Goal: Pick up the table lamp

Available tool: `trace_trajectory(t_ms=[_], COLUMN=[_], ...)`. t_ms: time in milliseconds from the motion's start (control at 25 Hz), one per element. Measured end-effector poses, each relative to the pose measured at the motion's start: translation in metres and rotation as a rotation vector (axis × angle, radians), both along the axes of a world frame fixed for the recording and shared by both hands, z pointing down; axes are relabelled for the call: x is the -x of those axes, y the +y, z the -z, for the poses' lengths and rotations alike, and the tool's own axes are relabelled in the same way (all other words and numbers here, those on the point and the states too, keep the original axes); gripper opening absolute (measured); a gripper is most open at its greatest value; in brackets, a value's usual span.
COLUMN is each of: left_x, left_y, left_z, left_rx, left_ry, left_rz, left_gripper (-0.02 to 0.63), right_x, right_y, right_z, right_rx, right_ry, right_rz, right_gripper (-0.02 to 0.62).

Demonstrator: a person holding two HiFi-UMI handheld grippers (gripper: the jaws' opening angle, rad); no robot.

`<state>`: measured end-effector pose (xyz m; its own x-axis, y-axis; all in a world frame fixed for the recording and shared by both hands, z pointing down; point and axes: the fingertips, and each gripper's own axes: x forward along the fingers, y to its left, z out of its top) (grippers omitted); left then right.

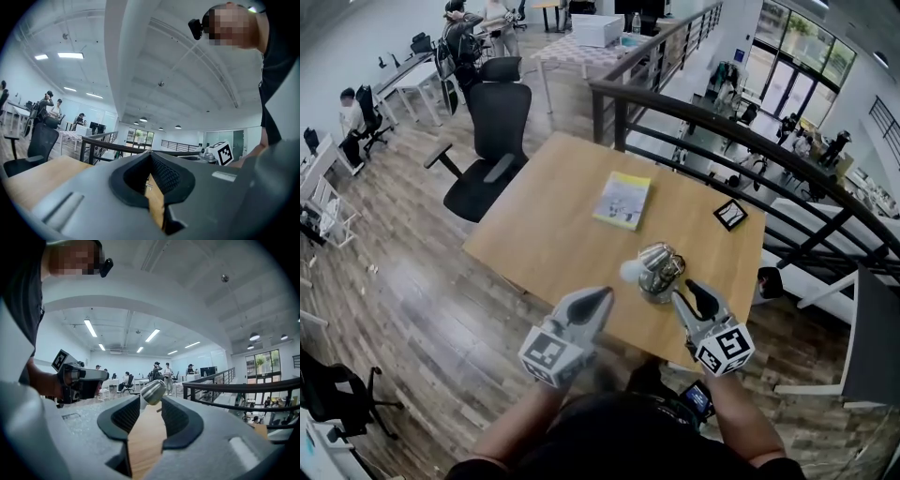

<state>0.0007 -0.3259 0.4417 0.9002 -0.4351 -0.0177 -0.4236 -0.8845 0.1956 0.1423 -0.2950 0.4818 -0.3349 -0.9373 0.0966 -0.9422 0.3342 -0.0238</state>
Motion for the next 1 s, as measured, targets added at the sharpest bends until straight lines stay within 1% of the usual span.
trace_trajectory(t_ms=[160,400,640,840,1000], left_x=[0.002,-0.010,-0.016,-0.027,-0.036], left_y=[-0.011,-0.027,-0.044,-0.057,-0.067], left_z=[-0.005,-0.016,-0.021,-0.023,-0.023], left_rx=[0.009,0.036,0.049,0.054,0.075], left_ry=[-0.021,-0.032,-0.041,-0.043,-0.050], left_rz=[0.035,0.093,0.152,0.190,0.216], left_gripper=[0.002,0.002,0.002,0.002,0.002], right_x=[-0.005,-0.022,-0.026,-0.025,-0.020], right_y=[-0.016,-0.038,-0.058,-0.077,-0.093], right_z=[-0.014,-0.037,-0.059,-0.065,-0.064], right_rx=[0.010,0.046,0.070,0.062,0.033], right_ry=[0.028,0.051,0.088,0.098,0.102], right_rz=[0.015,0.054,0.092,0.118,0.132], right_gripper=[0.171,0.186,0.199,0.199,0.199])
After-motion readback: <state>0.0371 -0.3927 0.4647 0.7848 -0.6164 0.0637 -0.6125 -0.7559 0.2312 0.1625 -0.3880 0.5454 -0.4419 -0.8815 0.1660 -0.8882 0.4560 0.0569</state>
